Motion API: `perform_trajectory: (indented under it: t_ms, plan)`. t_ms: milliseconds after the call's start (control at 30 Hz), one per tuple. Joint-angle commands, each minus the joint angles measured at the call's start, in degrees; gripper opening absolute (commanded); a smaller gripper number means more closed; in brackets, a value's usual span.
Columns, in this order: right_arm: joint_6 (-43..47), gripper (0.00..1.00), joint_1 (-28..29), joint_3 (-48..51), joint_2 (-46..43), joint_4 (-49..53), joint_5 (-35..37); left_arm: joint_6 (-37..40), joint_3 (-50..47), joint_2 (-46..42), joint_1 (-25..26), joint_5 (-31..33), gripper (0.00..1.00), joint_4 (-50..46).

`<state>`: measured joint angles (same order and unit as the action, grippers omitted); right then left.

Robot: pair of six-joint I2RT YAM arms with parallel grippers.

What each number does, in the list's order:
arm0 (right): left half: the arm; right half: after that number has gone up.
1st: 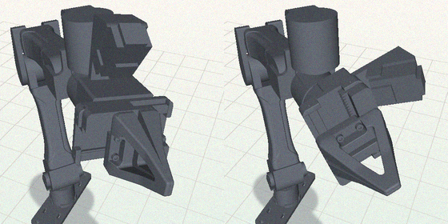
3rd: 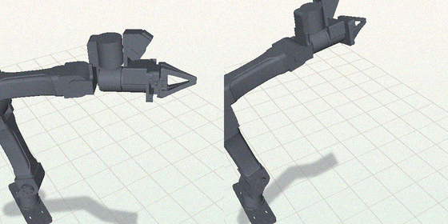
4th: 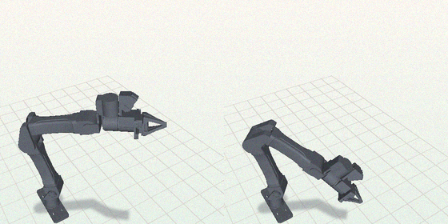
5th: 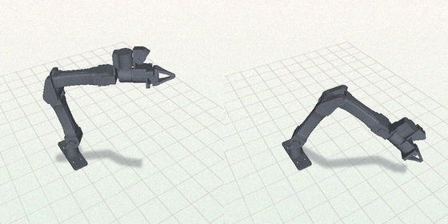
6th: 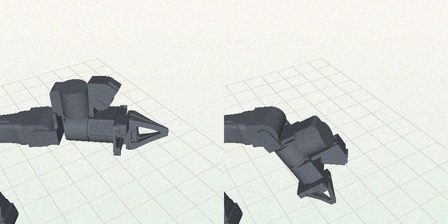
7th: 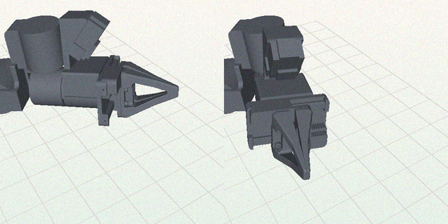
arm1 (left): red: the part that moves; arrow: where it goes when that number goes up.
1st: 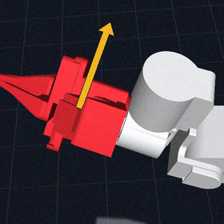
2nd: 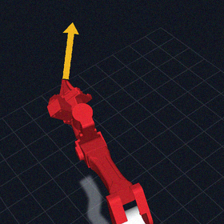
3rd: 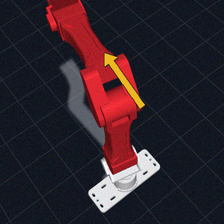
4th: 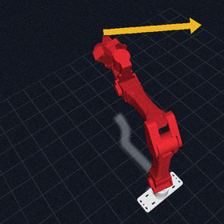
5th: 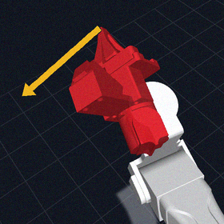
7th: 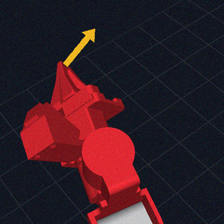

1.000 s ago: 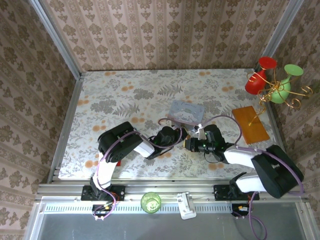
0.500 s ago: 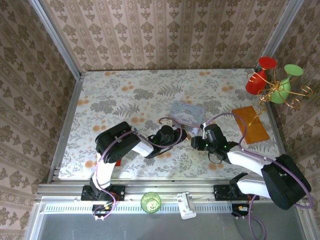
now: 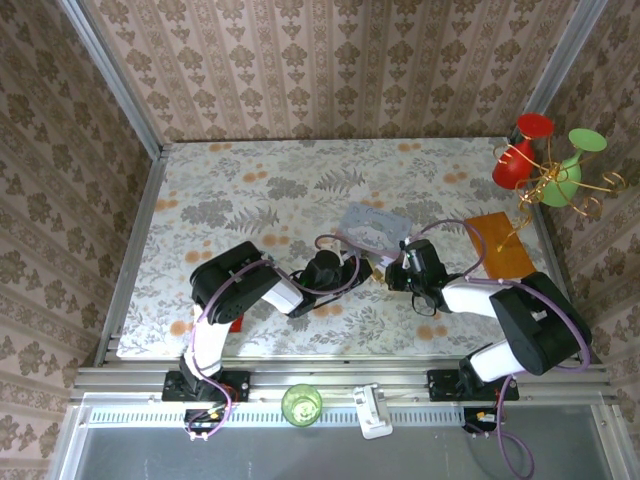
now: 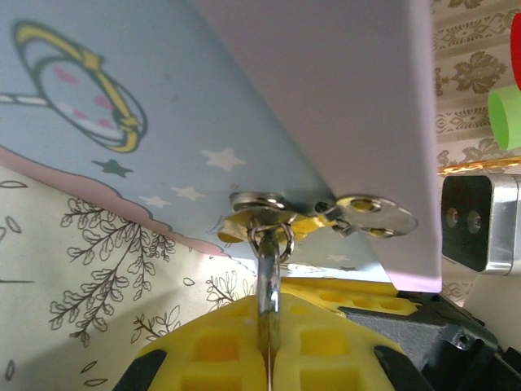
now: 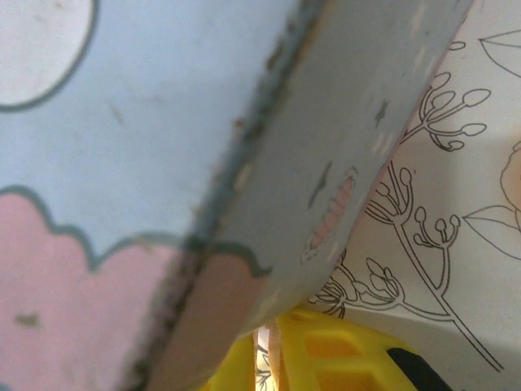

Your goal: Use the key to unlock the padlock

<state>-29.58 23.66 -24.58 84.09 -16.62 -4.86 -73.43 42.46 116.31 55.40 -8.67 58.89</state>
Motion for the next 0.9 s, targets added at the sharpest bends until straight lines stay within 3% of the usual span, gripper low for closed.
perform_trajectory:
  t_ms: [0,133,233,500,667,867]
  plan:
    - [-0.2,0.12,2.0,-1.1,5.6,-5.2,-2.3,-2.5,-1.6,1.6,0.4,-2.9,0.03,-1.2]
    - [-3.3,0.12,2.4,2.8,7.7,-17.2,-8.7,-1.7,-1.4,1.0,0.4,-2.9,0.16,-4.1]
    - [-2.9,0.11,2.4,2.2,9.5,-18.0,-11.3,-2.4,-1.2,2.6,0.3,-3.1,0.21,-2.8]
    - [-3.5,0.10,3.4,3.1,11.2,-19.3,-12.1,-0.2,1.5,3.3,1.3,-2.4,0.27,-5.5]
    - [-6.6,0.08,3.4,5.5,12.9,-27.4,-16.1,1.8,3.7,4.1,1.2,-2.0,0.30,-9.7]
    - [-8.6,0.06,3.4,8.0,11.5,-29.3,-14.7,7.3,7.2,3.5,1.0,-0.6,0.29,-21.8]
